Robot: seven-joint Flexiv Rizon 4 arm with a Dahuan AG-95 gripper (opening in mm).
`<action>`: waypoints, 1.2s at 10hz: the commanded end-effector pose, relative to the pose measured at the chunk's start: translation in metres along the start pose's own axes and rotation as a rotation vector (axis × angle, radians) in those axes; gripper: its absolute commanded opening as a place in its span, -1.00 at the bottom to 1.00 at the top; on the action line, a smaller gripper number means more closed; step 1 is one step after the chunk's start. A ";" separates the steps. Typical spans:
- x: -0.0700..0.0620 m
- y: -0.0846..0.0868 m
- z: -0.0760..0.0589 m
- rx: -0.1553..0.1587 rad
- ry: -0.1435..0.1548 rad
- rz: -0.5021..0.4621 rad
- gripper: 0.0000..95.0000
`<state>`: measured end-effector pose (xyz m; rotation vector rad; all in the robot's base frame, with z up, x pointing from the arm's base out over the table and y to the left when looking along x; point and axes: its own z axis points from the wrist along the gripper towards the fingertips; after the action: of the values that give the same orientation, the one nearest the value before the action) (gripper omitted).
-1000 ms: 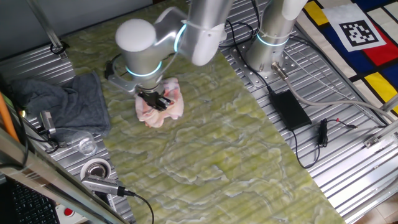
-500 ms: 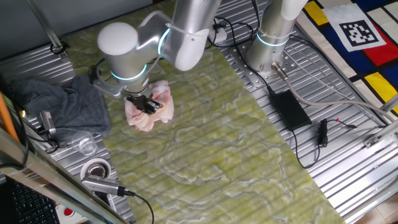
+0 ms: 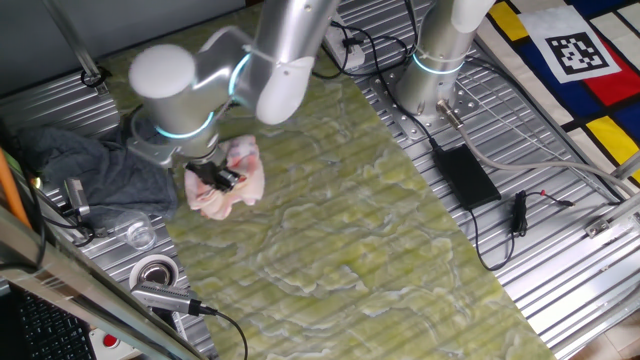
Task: Clean the table with a cloth
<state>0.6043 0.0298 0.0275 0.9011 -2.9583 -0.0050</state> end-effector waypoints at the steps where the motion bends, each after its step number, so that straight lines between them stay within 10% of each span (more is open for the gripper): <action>1: -0.017 0.001 0.001 0.002 -0.002 0.012 -1.00; 12: -0.070 0.030 0.002 0.014 0.006 0.075 -1.00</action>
<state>0.6453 0.0954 0.0229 0.7848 -2.9891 0.0262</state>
